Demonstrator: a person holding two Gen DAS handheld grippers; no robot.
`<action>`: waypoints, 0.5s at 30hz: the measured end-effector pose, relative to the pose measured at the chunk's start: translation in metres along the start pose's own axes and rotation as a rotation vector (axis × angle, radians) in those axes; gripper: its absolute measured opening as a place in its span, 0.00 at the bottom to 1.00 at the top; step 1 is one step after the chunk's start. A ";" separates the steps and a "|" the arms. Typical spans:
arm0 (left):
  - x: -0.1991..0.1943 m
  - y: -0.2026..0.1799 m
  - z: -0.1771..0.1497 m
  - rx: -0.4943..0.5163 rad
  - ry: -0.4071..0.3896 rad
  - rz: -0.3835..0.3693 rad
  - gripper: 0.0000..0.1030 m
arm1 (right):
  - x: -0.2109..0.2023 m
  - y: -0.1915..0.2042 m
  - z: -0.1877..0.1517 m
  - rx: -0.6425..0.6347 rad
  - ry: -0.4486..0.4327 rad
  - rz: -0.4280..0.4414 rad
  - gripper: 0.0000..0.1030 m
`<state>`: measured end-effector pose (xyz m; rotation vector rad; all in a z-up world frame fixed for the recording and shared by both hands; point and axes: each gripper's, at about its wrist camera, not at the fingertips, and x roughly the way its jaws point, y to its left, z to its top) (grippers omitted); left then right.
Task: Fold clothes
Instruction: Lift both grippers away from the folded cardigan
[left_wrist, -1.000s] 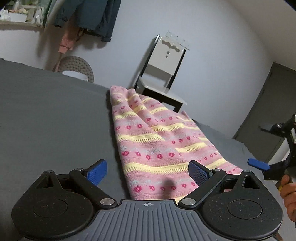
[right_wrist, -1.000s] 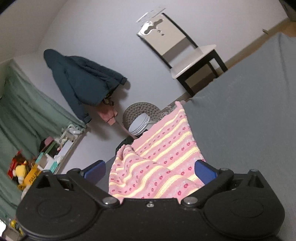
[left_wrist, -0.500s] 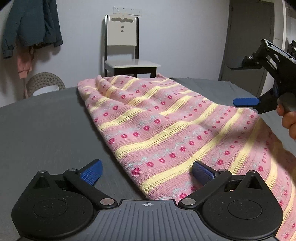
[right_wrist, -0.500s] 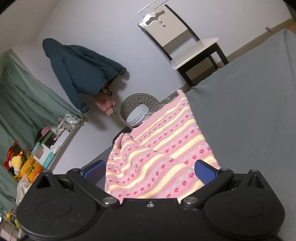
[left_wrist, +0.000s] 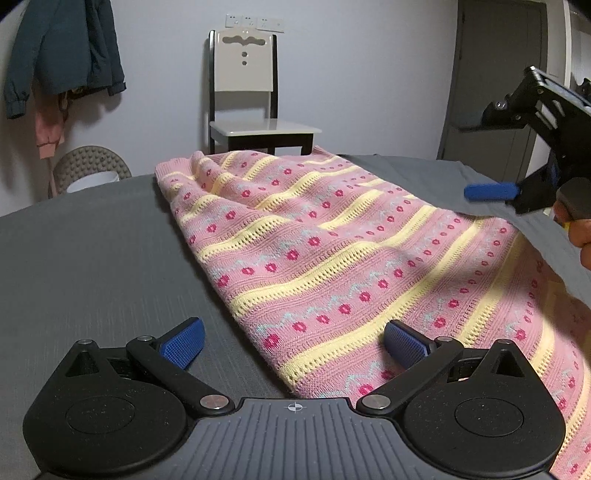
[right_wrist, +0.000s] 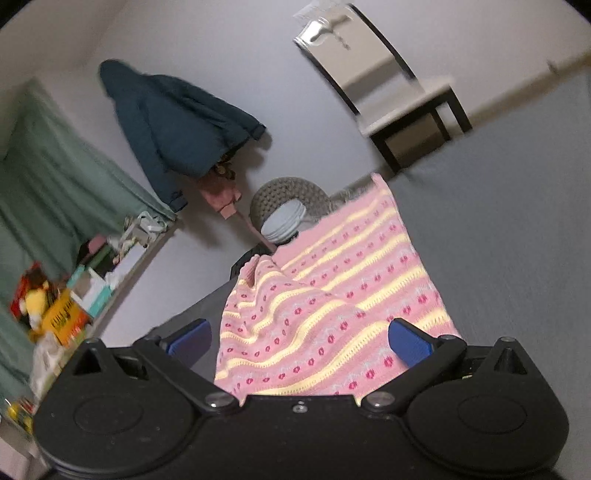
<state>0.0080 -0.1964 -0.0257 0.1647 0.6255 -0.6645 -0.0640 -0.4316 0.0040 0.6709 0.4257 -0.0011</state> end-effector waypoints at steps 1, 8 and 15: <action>0.000 0.000 0.000 0.001 0.000 0.000 1.00 | -0.004 0.004 -0.001 -0.038 -0.034 0.003 1.00; 0.000 0.000 -0.001 0.002 -0.004 -0.001 1.00 | -0.032 0.007 0.011 -0.165 -0.036 -0.054 1.00; 0.000 0.000 -0.004 0.005 -0.023 -0.002 1.00 | -0.015 0.001 0.078 -0.139 0.189 0.087 0.90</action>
